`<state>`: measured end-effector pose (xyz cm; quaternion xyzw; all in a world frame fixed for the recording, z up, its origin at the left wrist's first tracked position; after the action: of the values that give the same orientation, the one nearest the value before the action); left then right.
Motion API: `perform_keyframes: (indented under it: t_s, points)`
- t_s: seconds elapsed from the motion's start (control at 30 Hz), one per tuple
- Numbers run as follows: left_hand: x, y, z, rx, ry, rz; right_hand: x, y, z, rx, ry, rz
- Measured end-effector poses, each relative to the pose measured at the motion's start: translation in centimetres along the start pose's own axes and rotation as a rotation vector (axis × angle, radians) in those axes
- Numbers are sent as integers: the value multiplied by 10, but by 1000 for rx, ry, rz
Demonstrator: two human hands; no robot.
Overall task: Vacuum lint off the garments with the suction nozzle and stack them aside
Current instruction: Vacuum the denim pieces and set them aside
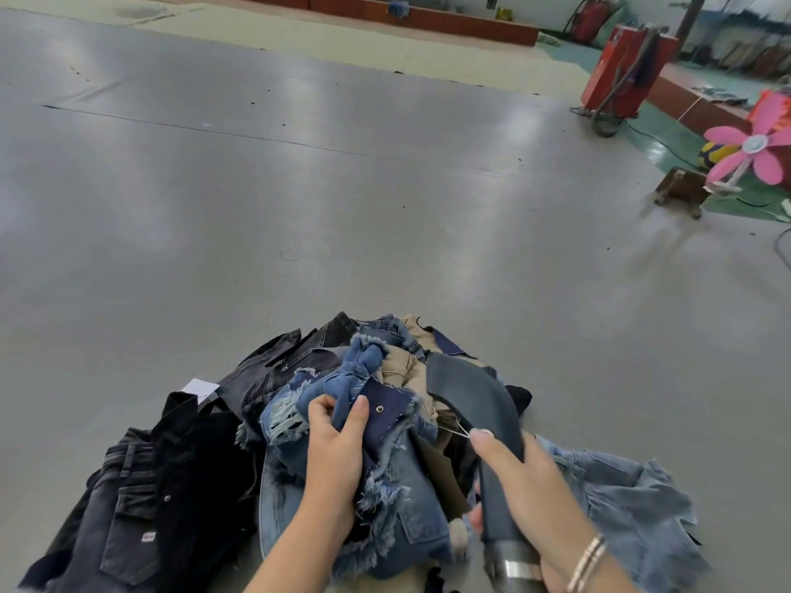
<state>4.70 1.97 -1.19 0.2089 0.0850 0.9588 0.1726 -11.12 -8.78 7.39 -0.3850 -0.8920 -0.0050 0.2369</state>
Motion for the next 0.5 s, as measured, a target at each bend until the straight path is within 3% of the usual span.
perform_keyframes:
  t_s: [0.2, 0.4, 0.5]
  points:
    - [-10, -3, 2, -3, 19, 101, 32, 24, 23, 126, -6, -84]
    - [-6, -2, 1, -5, 8, 34, 15, 31, 17, 57, 40, -121]
    - [-4, 0, 4, 0, 25, -11, -5, 26, 2, 74, -23, -71]
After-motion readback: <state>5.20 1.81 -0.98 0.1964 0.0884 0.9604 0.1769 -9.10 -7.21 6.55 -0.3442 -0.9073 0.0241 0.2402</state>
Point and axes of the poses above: each hand's wrist, its own x-axis away from the middle knuckle, its own y-axis out of the palm, z = x × y, the point moved 4 cm from there along -x, towards the middle knuckle, and after that the axes turned 2 degrees about -y, right-handed, at the moved point
